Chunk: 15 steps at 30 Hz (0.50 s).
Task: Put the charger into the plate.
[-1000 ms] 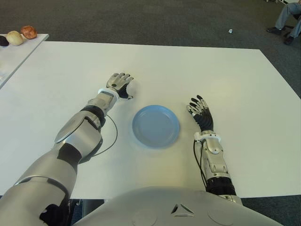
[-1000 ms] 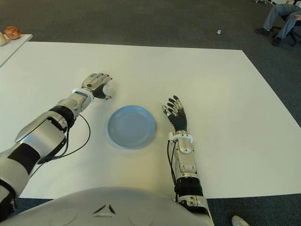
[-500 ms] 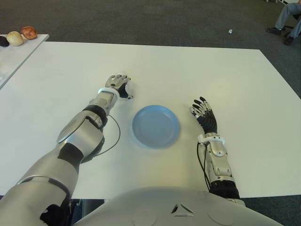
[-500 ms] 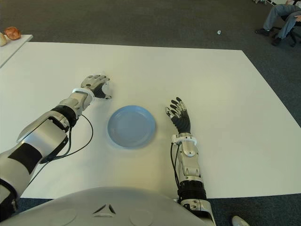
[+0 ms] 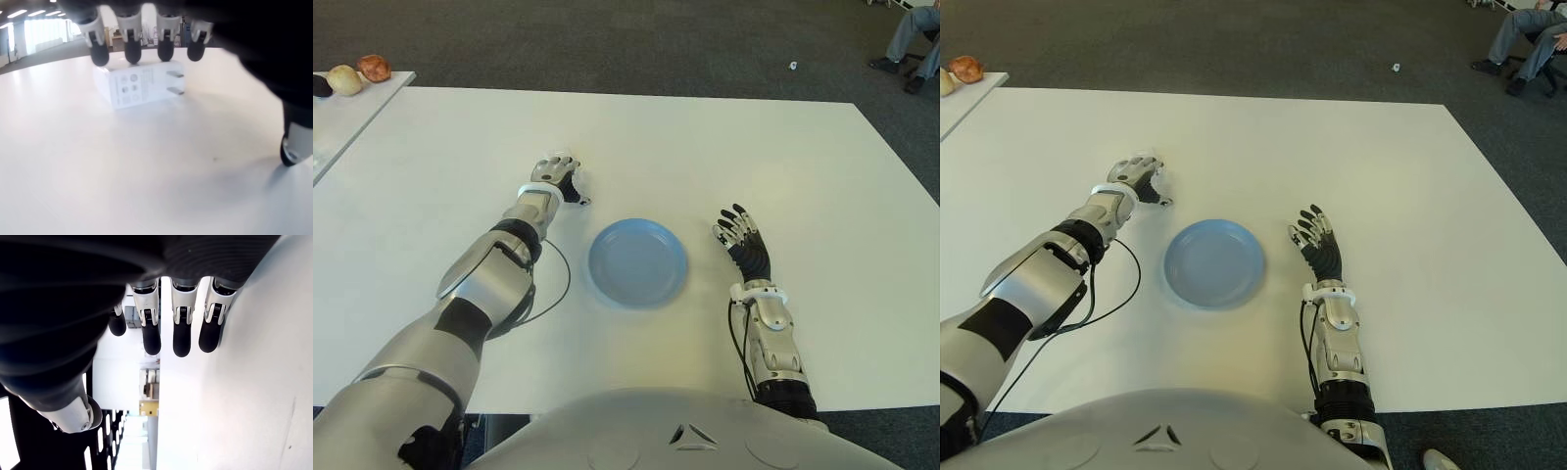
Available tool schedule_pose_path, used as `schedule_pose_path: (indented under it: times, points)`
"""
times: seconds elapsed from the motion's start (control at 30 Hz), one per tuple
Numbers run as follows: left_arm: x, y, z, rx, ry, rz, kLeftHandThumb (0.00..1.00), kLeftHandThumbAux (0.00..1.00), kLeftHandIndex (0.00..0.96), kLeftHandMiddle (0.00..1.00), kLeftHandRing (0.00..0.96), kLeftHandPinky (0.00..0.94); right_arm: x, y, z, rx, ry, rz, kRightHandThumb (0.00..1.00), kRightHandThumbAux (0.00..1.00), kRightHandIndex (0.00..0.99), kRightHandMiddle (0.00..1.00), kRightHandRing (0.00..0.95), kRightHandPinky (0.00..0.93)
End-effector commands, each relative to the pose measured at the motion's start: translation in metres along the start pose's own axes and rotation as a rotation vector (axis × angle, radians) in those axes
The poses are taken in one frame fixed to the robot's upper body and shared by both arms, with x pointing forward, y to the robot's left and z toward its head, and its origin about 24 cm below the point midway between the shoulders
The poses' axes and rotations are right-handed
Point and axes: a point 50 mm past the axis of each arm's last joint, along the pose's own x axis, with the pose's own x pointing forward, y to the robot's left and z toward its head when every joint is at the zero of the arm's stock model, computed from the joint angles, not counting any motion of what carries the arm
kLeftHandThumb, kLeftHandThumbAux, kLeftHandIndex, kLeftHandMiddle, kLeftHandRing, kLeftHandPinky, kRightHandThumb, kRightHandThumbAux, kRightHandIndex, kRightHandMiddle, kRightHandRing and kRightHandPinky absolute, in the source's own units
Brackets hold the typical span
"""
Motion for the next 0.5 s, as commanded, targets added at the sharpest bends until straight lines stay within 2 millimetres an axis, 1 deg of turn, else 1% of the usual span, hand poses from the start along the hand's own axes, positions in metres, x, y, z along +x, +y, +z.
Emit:
schedule_pose_path:
  times: [0.03,0.17,0.3,0.5]
  points:
    - [-0.008,-0.033,-0.002,-0.058,0.039,-0.147,0.0,0.445,0.0,0.0,0.0,0.0,-0.005,-0.005,-0.008,0.009,0.049,-0.005,0.054,0.661,0.056,0.178,0.163,0.166]
    - [-0.009,-0.037,-0.005,-0.091,0.053,-0.165,0.0,0.43,0.0,0.0,0.0,0.0,-0.005,-0.007,-0.008,0.009,0.047,-0.003,0.052,0.661,0.056,0.177,0.163,0.166]
    - [-0.012,-0.044,-0.01,-0.149,0.069,-0.202,0.0,0.396,0.0,0.0,0.0,0.0,-0.005,-0.008,-0.007,0.009,0.044,0.0,0.053,0.668,0.053,0.175,0.162,0.165]
    - [-0.014,-0.049,-0.013,-0.188,0.075,-0.247,0.0,0.354,0.0,0.0,0.0,0.0,-0.005,-0.01,-0.006,0.011,0.041,0.002,0.063,0.676,0.051,0.176,0.163,0.168]
